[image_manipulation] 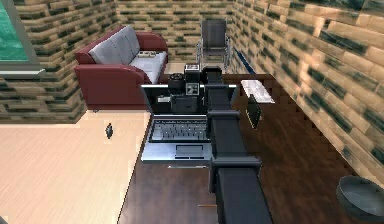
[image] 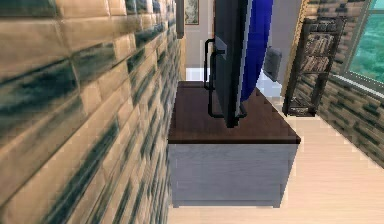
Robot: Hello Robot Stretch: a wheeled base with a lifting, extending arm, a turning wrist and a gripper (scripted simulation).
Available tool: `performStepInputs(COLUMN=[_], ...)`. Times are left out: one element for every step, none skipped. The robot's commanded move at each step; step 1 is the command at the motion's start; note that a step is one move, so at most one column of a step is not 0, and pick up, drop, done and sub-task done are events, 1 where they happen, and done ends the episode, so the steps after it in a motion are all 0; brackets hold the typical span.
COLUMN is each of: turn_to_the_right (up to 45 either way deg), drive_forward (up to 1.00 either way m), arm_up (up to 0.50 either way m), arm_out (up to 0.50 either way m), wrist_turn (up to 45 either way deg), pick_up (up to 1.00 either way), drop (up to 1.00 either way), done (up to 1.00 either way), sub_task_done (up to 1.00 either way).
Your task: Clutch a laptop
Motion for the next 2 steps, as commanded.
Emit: performStepInputs(turn_to_the_right=[0.0,0.0], drive_forward=[0.0,0.0], arm_up=[-0.3,0.0], arm_out=[0.0,0.0], wrist_turn=[0.0,0.0], pick_up=[0.0,1.0], drop=[0.0,0.0], done=[0.0,0.0], sub_task_done=[0.0,0.0])
